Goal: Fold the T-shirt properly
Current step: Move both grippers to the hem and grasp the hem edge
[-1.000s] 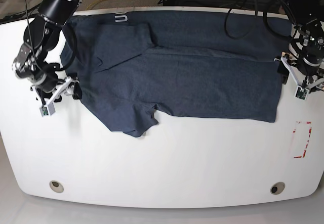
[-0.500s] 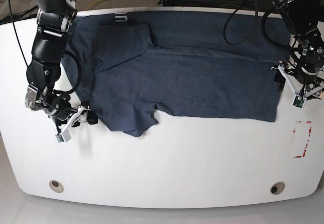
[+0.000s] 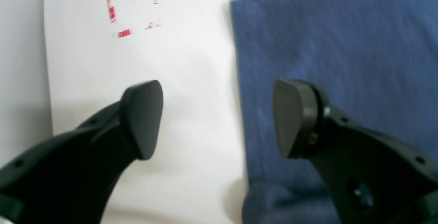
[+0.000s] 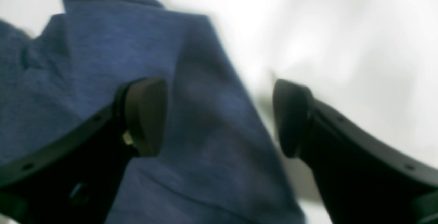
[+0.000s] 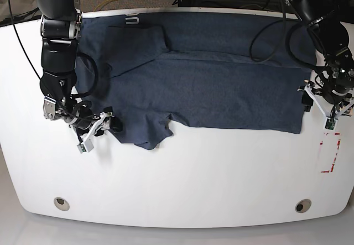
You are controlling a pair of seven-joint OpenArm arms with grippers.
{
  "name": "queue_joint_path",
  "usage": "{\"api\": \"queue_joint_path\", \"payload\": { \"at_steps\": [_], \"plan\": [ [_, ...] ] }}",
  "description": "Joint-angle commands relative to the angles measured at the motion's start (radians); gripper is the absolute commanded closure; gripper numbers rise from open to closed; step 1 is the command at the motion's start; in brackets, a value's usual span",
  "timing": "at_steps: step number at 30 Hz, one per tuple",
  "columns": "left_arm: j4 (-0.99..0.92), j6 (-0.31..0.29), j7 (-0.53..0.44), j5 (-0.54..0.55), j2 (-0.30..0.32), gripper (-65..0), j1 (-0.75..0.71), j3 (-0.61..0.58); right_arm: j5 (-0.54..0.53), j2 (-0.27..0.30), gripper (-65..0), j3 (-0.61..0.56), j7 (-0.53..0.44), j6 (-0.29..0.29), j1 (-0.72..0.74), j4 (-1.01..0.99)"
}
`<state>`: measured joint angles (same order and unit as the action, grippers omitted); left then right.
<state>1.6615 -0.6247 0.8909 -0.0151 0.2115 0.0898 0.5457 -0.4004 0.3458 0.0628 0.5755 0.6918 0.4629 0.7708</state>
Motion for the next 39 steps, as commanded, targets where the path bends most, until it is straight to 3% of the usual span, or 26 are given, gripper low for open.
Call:
{"api": "queue_joint_path", "payload": {
  "at_steps": [1,3,7,11,15,19,23,32,36,39],
  "plan": [
    [-0.019,0.036,-0.02,0.008,0.016,-46.5,0.061,0.003,-0.007,-0.011,-45.8,-0.014,0.008,0.006,0.021,0.013],
    [-0.056,0.058,-0.02,0.008,0.016,-46.5,0.092,0.003,-0.007,-0.015,-40.7,-0.016,0.005,0.006,0.023,0.013],
    [-0.142,0.122,-0.02,0.008,0.016,-46.7,0.156,0.0,-0.007,-0.015,-20.5,-0.017,0.005,0.006,0.026,0.013],
    [-0.271,0.19,-0.02,0.008,0.022,-46.8,0.229,-0.063,-0.005,-0.015,-7.6,-0.019,0.005,0.006,0.027,0.013],
    [-0.366,0.202,-0.036,0.008,0.022,-52.8,0.273,-0.089,-0.005,-0.015,-4.6,-0.019,0.005,0.006,0.027,0.013],
    [-0.455,0.225,-0.12,0.008,0.019,-59.7,0.285,-0.091,-0.005,-0.015,-4.3,-0.019,0.005,0.006,0.026,0.013],
    [-0.568,0.273,-0.174,0.007,0.024,-60.0,0.31,-0.132,-0.005,-0.015,-4.3,-0.019,0.005,0.006,0.023,0.013],
    [-0.725,0.271,-0.269,0.011,0.039,-60.0,0.324,-0.158,-0.005,-0.015,-4.3,-0.019,0.005,0.006,0.02,0.013],
    [-0.785,0.269,-0.276,0.01,0.039,-59.4,0.353,-0.158,-0.005,-0.015,-4.3,-0.019,0.005,0.006,0.02,0.013],
    [-0.841,0.269,-0.276,0.014,0.039,-45.7,0.376,-0.158,-0.005,-0.015,-4.1,-0.019,0.005,0.006,0.02,0.013]
  ]
}}
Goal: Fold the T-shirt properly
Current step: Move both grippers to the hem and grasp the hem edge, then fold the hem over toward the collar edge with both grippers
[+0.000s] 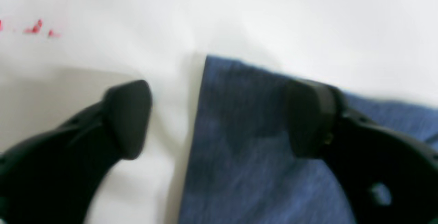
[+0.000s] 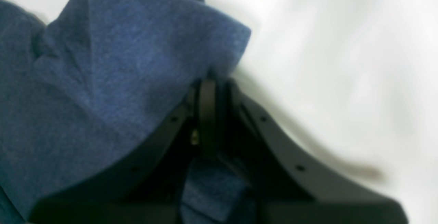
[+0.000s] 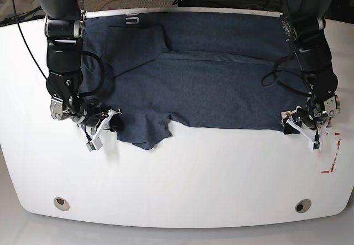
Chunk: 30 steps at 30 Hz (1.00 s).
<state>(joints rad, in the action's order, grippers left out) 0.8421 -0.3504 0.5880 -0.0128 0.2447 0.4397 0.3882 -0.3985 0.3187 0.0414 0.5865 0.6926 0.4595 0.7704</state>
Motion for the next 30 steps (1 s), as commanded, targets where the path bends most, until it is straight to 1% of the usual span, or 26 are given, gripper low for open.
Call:
{"api": "queue_joint_path", "payload": {
  "at_steps": [1,2,4,6,7,9,12,14,17,22,26,28,30],
  "plan": [
    [-0.037,-0.005,0.026,0.009,0.006,-39.0,0.034,-0.001,-0.007,0.012,-4.1,0.002,-0.006,0.006,0.025,0.013],
    [-0.053,-0.005,0.025,0.007,0.006,-30.1,0.04,-0.001,-0.007,0.012,-3.8,0.002,-0.006,0.006,0.026,0.013],
    [-0.063,-0.005,0.025,0.007,0.006,-15.6,0.046,-0.001,-0.007,0.012,-0.2,0.002,-0.006,0.006,0.029,0.013],
    [-0.062,-0.005,0.025,0.009,0.006,-3.9,0.048,-0.001,-0.007,0.012,0.0,0.002,-0.006,0.006,0.031,0.014],
    [-0.059,-0.006,0.025,0.012,0.006,-1.3,0.048,-0.001,-0.007,0.012,0.0,0.002,-0.006,0.006,0.032,0.014],
    [-0.027,-0.023,0.025,0.014,0.005,0.0,0.046,-0.001,-0.009,0.015,0.0,0.002,-0.003,0.006,0.034,0.027],
    [0.055,-0.072,0.031,0.014,0.003,0.0,0.038,0.002,-0.009,0.02,0.0,0.002,0.002,0.006,0.031,0.094],
    [0.118,-0.088,0.039,0.014,-0.005,0.0,0.012,0.004,-0.009,0.021,0.0,0.005,0.033,0.006,0.031,0.143],
    [0.24,-0.091,0.066,0.014,-0.023,0.0,-0.028,0.005,-0.01,0.047,0.0,0.012,0.099,0.006,0.031,0.219],
    [0.395,-0.091,0.126,0.015,-0.025,0.0,-0.071,0.004,-0.012,0.067,0.0,0.013,0.157,0.006,0.009,0.347],
    [0.509,-0.092,0.166,0.015,-0.049,0.0,-0.104,0.01,-0.018,0.09,0.0,0.015,0.224,0.006,-0.024,0.473],
    [0.567,-0.092,0.185,0.015,-0.049,0.0,-0.132,0.01,-0.018,0.095,0.0,0.033,0.26,0.006,-0.046,0.538],
    [0.621,-0.092,0.206,0.015,-0.052,0.0,-0.16,0.01,-0.018,0.096,0.0,0.084,0.298,0.006,-0.081,0.604]
  ]
}}
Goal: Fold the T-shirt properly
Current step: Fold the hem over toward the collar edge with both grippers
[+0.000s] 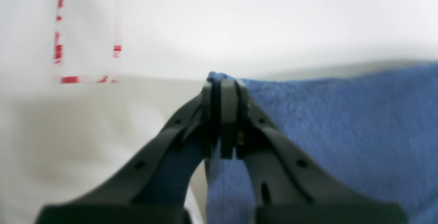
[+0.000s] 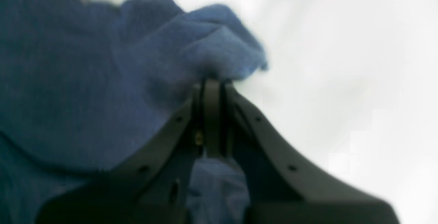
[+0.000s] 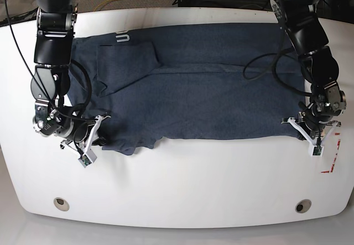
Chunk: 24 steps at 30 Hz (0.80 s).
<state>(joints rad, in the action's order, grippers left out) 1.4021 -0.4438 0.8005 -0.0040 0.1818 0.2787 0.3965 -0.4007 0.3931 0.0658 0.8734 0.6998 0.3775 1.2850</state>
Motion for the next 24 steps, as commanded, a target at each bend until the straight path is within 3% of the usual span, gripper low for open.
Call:
{"api": "queue_joint_path", "payload": {
  "at_steps": [1,10,16,24],
  "plan": [
    [0.085,0.001,0.006,0.006,0.011,0.0,-0.009,0.002,-0.016,0.019,0.0,0.082,0.03,-0.002,-0.015,0.117],
    [0.339,0.001,0.107,0.008,0.008,0.0,-0.166,0.002,-0.017,0.013,0.0,0.231,0.185,-0.002,-0.174,0.371],
    [0.455,-0.002,0.162,0.008,0.008,0.0,-0.286,0.002,-0.017,-0.035,0.0,0.328,0.237,-0.002,-0.3,0.506],
    [0.526,-0.109,0.239,0.005,0.0,0.0,-0.396,0.049,-0.017,-0.082,0.0,0.377,0.26,-0.002,-0.46,0.618]
  ]
}}
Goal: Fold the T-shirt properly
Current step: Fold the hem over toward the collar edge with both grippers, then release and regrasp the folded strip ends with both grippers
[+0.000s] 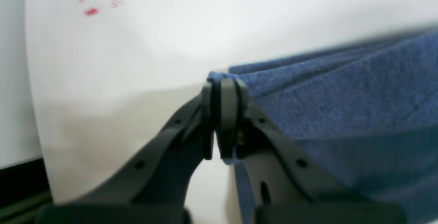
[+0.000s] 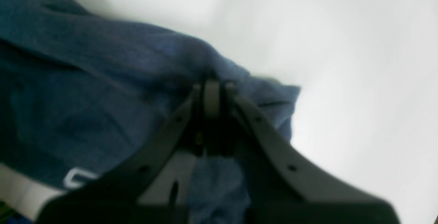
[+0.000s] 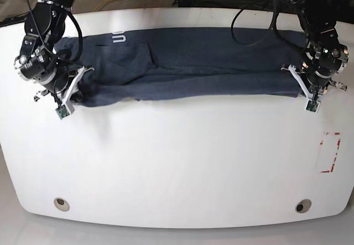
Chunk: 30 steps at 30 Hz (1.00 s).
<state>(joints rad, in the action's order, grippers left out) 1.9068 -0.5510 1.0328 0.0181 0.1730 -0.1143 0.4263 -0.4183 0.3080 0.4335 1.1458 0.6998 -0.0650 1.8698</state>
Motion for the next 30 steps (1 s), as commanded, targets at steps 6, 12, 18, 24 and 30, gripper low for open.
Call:
{"api": "queue_joint_path", "payload": {
  "at_steps": [6,12,18,24,30],
  "plan": [
    [0.021,-0.033,0.008,-0.023,0.004,-0.6,-0.08,0.041,0.0,-0.008,0.0,0.009,-0.013,-0.002,-0.129,0.04],
    [0.021,-0.077,0.01,-0.025,0.006,-9.0,-0.126,0.038,0.009,-0.059,-4.0,0.063,-0.017,-0.002,-0.197,0.035],
    [0.02,-0.088,0.01,-0.025,0.004,-46.8,-0.158,0.036,0.003,-0.079,-30.1,0.086,-0.014,-0.002,-0.224,0.04],
    [0.036,-0.094,0.01,-0.023,0.007,-47.9,-0.163,0.032,0.0,-0.083,-37.7,0.113,-0.013,-0.002,-0.243,0.133],
    [0.075,-0.096,0.007,-0.017,0.007,-47.2,-0.147,0.029,-0.055,-0.096,-37.9,0.129,-0.013,-0.002,-0.167,0.132]
  ]
}}
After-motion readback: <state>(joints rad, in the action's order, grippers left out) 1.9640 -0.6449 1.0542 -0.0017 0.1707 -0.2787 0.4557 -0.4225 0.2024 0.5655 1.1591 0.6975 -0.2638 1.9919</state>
